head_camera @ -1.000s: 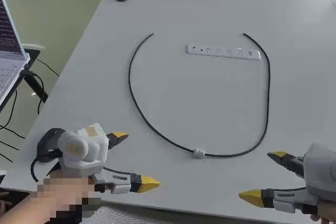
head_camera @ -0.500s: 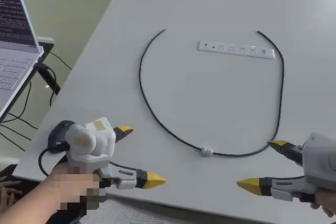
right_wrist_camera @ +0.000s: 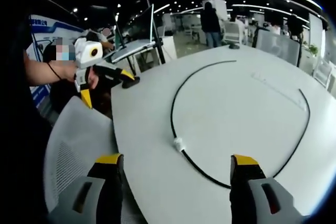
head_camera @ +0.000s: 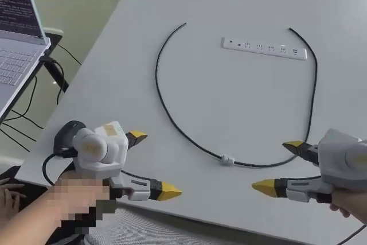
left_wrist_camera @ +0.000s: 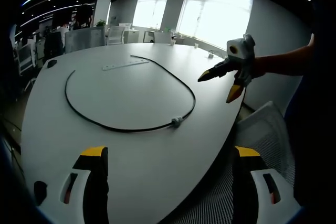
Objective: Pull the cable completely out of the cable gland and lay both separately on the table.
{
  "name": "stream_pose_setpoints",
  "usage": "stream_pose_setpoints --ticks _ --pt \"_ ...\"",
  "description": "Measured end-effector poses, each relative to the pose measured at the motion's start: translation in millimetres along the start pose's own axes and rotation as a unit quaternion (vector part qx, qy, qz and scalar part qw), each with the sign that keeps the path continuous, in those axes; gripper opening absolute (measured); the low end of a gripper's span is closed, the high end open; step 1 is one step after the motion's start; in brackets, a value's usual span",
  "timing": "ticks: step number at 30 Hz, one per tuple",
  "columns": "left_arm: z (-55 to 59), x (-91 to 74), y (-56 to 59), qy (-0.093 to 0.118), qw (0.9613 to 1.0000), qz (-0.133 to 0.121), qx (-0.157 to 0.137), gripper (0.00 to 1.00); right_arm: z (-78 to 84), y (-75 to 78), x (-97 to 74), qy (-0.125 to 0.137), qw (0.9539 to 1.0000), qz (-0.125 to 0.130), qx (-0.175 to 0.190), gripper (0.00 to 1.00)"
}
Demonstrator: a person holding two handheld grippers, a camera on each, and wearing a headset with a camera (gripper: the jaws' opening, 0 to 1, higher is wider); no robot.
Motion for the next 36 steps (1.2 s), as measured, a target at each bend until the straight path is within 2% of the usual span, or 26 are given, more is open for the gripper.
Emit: stream_pose_setpoints --ticks 6,11,13,20,23,29,32,36 --pt "2.3 0.7 0.8 -0.001 1.0000 0.000 -0.003 0.98 -7.2 4.9 13.7 -0.013 0.9998 -0.007 -0.014 0.76" --pt "5.8 2.2 3.2 -0.007 1.0000 0.001 -0.004 0.97 -7.0 4.0 26.5 -0.041 0.9979 -0.020 -0.045 0.71" --pt "6.7 2.6 3.7 -0.007 1.0000 0.002 -0.005 0.97 -6.7 4.9 31.3 -0.046 0.9976 -0.025 -0.044 0.69" --pt "10.1 4.9 5.0 -0.011 0.9999 0.002 -0.009 0.97 -4.8 6.8 48.7 -0.072 0.9939 -0.045 -0.071 0.63" --pt "11.0 5.2 5.1 -0.011 0.9999 0.002 -0.011 0.97 -2.1 8.1 55.8 -0.091 0.9907 -0.052 -0.086 0.61" --pt "11.7 4.1 6.6 -0.013 0.9998 0.002 -0.012 0.97 -0.6 10.4 68.8 -0.102 0.9889 -0.061 -0.089 0.58" --pt "12.9 4.0 6.8 -0.016 0.9998 0.002 -0.013 0.97 3.6 11.5 76.2 -0.118 0.9857 -0.066 -0.102 0.55" --pt "13.1 3.8 6.8 -0.018 0.9998 0.002 -0.012 0.97 6.8 14.5 83.3 -0.125 0.9844 -0.068 -0.104 0.51"
Point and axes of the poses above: the centre of the closed fingertips' face, and the gripper's own axes: x roughly forward along the fingers, y roughly to its right, z roughly out of its underside, the point moved 6 cm from there along -x, roughly backward along the fingers, and after that the axes turned 1 degree about -x, right-handed, at the moved point
